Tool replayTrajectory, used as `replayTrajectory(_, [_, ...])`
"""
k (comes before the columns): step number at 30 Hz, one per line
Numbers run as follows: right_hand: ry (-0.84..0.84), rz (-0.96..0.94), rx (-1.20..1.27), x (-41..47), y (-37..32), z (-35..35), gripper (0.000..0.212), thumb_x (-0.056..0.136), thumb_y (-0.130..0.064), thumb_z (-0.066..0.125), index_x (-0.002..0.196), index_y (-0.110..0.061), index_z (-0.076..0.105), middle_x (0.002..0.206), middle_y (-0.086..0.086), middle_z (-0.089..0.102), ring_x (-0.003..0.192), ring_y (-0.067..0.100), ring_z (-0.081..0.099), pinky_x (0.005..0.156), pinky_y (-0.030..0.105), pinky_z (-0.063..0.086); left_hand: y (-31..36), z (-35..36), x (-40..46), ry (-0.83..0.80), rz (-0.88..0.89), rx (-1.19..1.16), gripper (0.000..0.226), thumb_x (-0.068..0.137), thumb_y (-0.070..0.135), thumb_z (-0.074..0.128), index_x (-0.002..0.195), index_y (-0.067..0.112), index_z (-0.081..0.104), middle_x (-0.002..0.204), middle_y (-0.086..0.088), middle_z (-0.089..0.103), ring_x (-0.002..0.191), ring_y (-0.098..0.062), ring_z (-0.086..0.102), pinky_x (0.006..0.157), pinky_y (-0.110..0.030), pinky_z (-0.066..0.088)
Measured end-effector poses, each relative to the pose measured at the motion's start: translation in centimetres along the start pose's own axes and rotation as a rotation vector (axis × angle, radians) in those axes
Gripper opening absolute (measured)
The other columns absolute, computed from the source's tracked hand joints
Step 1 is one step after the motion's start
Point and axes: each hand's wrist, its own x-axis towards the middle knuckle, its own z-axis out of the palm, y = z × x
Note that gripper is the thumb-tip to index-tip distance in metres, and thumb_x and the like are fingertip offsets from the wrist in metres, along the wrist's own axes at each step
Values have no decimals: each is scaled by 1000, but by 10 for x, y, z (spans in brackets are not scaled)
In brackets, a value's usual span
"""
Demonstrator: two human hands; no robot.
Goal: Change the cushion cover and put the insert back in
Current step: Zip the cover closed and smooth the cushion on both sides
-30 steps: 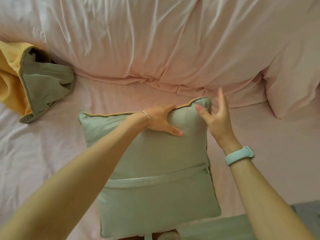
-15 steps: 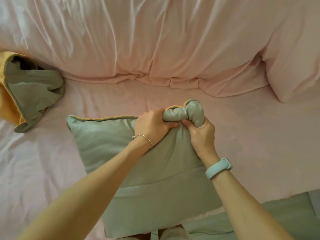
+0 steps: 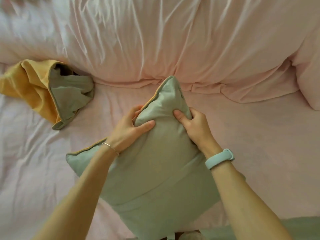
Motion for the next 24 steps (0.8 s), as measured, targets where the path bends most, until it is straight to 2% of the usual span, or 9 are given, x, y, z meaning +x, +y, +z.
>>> replayTrajectory(3, [80, -193, -18, -1, -17, 31, 31, 85, -27, 66, 75, 1, 59, 69, 14, 61, 66, 28, 54, 64, 37, 45, 27, -36, 9, -77, -8, -41, 89, 57, 64, 61, 136, 29, 40, 115, 17, 54, 108, 1, 52, 93, -17, 38])
replayTrajectory(8, [137, -403, -271, -5, -37, 75, 44, 88, -45, 46, 58, -13, 41, 49, -5, 37, 54, 26, 42, 54, 38, 33, 31, -40, 16, 197, 90, -26, 11, 79, 29, 72, 82, 20, 67, 80, 3, 66, 74, -7, 57, 79, -32, 51])
replayTrajectory(10, [-5, -310, -264, 1, -40, 71, 40, 92, -45, 49, 64, -17, 46, 57, -7, 43, 62, 19, 45, 62, 36, 37, 19, -36, 18, 332, 123, -26, 12, 80, 24, 71, 73, 16, 65, 68, 3, 59, 66, -9, 50, 66, -29, 44])
replayTrajectory(13, [-283, -118, -156, 8, -53, 62, 31, 87, -40, 59, 111, -21, 57, 101, -9, 59, 95, 8, 55, 83, 24, 45, 10, -29, 26, 511, 145, -53, 29, 81, 31, 69, 57, 23, 55, 52, 12, 48, 53, -5, 42, 60, -27, 35])
replayTrajectory(15, [-305, -76, -88, 12, -57, 64, 26, 86, -32, 64, 106, -15, 61, 96, -5, 63, 88, 10, 58, 76, 22, 46, 7, -27, 32, 541, 141, -96, 27, 76, 44, 69, 58, 27, 59, 50, 13, 53, 54, -5, 45, 62, -30, 41])
replayTrajectory(17, [-161, -124, -104, 14, -62, 71, 13, 84, -27, 67, 77, -20, 59, 72, -7, 59, 68, 10, 53, 67, 27, 44, 6, -32, 34, 485, 172, -120, 21, 72, 49, 67, 66, 29, 64, 63, 14, 62, 64, -8, 54, 71, -33, 47])
replayTrajectory(19, [-3, -172, -201, 14, -57, 80, 32, 82, -33, 68, 61, -24, 46, 58, -10, 48, 60, 12, 45, 63, 33, 39, 6, -40, 34, 359, 203, -89, 18, 78, 45, 66, 84, 29, 67, 84, 9, 68, 84, -10, 60, 84, -31, 48])
replayTrajectory(22, [114, -200, -366, 11, -56, 84, 44, 85, -42, 62, 57, -19, 37, 54, -7, 43, 64, 19, 44, 60, 35, 33, -3, -65, 32, 96, 123, 85, 45, 85, 53, 55, 121, 25, 55, 115, 10, 58, 108, -7, 52, 96, -23, 38])
replayTrajectory(24, [119, -159, -463, 14, -58, 79, 37, 88, -43, 57, 63, -19, 44, 62, -6, 50, 75, 25, 51, 63, 34, 35, -24, -87, 24, -97, -46, 188, 51, 83, 65, 48, 118, 29, 56, 118, 7, 58, 105, -9, 55, 92, -23, 39])
